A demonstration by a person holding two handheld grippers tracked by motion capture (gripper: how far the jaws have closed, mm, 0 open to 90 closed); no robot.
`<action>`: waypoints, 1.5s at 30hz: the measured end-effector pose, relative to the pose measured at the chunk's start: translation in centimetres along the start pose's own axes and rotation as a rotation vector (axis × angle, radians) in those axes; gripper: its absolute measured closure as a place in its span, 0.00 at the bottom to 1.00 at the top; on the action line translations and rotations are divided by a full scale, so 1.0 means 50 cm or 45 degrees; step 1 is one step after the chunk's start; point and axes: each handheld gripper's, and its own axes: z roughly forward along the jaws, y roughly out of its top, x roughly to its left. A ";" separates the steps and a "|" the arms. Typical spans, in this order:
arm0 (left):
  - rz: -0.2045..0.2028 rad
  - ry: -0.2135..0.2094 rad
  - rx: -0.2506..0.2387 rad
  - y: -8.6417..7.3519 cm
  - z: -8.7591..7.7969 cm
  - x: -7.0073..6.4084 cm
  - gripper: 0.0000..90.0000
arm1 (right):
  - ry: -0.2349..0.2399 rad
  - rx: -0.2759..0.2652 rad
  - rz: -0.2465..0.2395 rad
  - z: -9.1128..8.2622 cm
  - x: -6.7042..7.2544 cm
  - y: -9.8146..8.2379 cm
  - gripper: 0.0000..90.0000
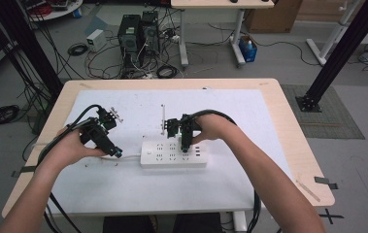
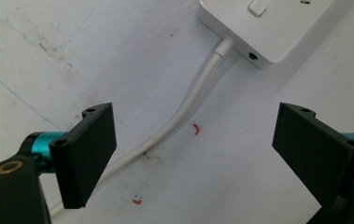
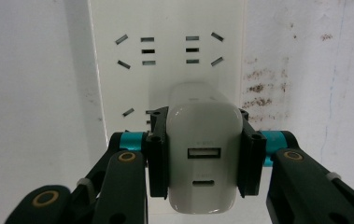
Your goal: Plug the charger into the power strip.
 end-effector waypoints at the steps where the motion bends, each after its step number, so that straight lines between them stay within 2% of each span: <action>1: -0.005 -0.001 -0.003 0.001 0.000 0.000 0.15 | -0.001 0.003 0.005 0.000 0.001 0.001 0.70; 4: -0.003 -0.002 -0.008 0.002 0.001 -0.001 0.15 | -0.010 0.004 -0.006 0.006 0.001 0.005 0.70; 7: -0.006 -0.007 -0.025 0.000 0.001 -0.002 0.15 | 0.012 -0.027 0.030 0.009 -0.002 -0.006 0.70; 11: -0.006 -0.008 -0.016 0.001 0.003 -0.004 0.15 | -0.008 -0.019 0.008 0.016 0.001 -0.004 0.70; 15: 0.001 -0.008 -0.022 0.005 -0.003 -0.002 0.15 | 0.011 -0.046 0.015 0.016 -0.003 -0.009 0.69; 16: 0.013 -0.003 -0.020 0.006 -0.005 -0.001 0.15 | 0.030 -0.089 0.068 0.011 -0.010 -0.019 0.52; 17: 0.008 -0.003 -0.023 0.007 -0.006 0.001 0.15 | 0.066 -0.123 0.146 0.003 -0.019 -0.029 0.43; 18: 0.003 -0.008 -0.023 0.007 -0.006 0.003 0.15 | 0.095 -0.152 0.218 -0.009 -0.030 -0.042 0.41; 20: 0.006 -0.003 -0.013 0.010 -0.005 0.009 0.15 | 0.082 -0.215 0.320 -0.040 -0.039 -0.072 0.33; 21: 0.005 0.002 -0.003 0.012 -0.004 0.014 0.15 | 0.063 -0.234 0.398 -0.054 -0.044 -0.089 0.31; 23: -0.006 0.012 -0.006 0.016 -0.003 0.022 0.15 | -0.001 -0.213 0.561 -0.077 -0.052 -0.126 0.25; 25: -0.008 0.014 -0.007 0.023 -0.005 0.028 0.15 | -0.019 -0.189 0.729 -0.093 -0.059 -0.170 0.25; 26: -0.011 0.017 -0.012 0.026 -0.006 0.030 0.15 | -0.054 -0.160 0.820 -0.102 -0.057 -0.189 0.25; 27: -0.004 0.019 -0.010 0.030 -0.007 0.032 0.15 | -0.104 -0.148 0.882 -0.110 -0.054 -0.209 0.25; 28: -0.001 0.024 -0.011 0.034 -0.009 0.033 0.15 | -0.127 -0.146 0.951 -0.118 -0.050 -0.229 0.25; 31: 0.007 0.042 -0.016 0.048 -0.015 0.034 0.15 | -0.136 -0.138 1.163 -0.133 -0.032 -0.290 0.21; 32: 0.011 0.045 -0.017 0.051 -0.017 0.034 0.15 | -0.134 -0.129 1.206 -0.135 -0.025 -0.306 0.21; 36: 0.008 0.067 -0.027 0.069 -0.029 0.035 0.15 | -0.150 -0.121 1.308 -0.145 -0.010 -0.356 0.21; 39: 0.015 0.070 -0.039 0.079 -0.035 0.037 0.15 | -0.195 -0.134 1.345 -0.154 -0.004 -0.383 0.21; 45: 0.024 0.077 -0.034 0.089 -0.037 0.038 0.15 | -0.173 -0.167 1.381 -0.166 -0.001 -0.402 0.21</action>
